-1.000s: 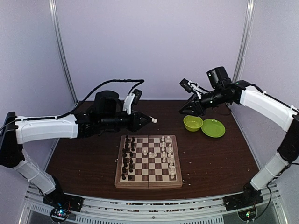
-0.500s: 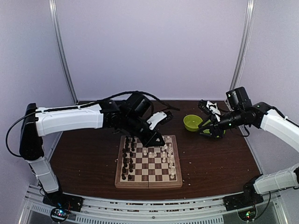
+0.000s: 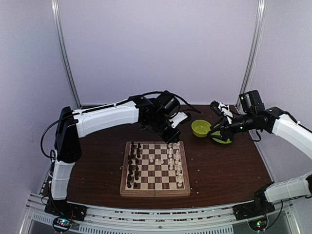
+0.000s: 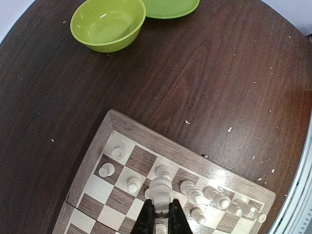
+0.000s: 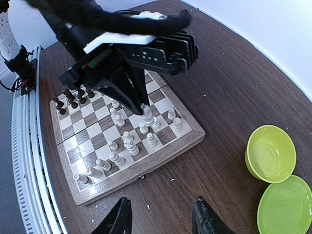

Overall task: Set up the chess pieces on the board
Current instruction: Place the knight at g1.

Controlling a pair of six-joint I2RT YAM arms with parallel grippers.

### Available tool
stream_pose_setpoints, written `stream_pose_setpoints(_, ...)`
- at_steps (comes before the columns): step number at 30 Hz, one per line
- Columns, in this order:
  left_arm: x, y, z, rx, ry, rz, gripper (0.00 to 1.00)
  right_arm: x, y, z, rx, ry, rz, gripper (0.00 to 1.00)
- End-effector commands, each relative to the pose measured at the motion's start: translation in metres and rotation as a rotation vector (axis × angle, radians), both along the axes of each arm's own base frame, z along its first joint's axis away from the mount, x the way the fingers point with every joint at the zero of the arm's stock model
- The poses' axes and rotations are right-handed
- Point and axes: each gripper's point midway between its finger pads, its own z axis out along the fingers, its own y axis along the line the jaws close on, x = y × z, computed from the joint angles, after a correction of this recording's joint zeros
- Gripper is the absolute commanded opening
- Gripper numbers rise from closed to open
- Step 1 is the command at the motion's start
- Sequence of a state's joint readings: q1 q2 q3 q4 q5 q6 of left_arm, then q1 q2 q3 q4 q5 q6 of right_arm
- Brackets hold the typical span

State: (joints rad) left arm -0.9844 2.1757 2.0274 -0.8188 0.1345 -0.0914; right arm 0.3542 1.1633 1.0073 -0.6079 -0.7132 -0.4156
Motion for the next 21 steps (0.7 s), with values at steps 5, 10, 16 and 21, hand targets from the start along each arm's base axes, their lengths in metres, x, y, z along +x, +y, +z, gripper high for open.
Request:
stream_pose_setpoints(5, 0.026, 0.003, -0.011, 0.043, -0.002, 0.015, 0.0, 0.006, -0.006, -0.002, -0.019, -0.011, -0.026, 0.42)
stream_pose_setpoints(10, 0.025, -0.003, -0.021, 0.038, 0.026, -0.005, 0.0, 0.008, -0.007, -0.006, -0.035, 0.004, -0.023, 0.42)
stream_pose_setpoints(16, 0.023, -0.009, -0.031, 0.027, 0.051, -0.021, 0.0, 0.007, -0.007, -0.009, -0.04, 0.015, -0.018, 0.42)
stream_pose_setpoints(21, 0.023, -0.011, -0.038, 0.027, 0.063, -0.025, 0.0, 0.007, -0.006, -0.009, -0.039, 0.026, -0.011, 0.42)
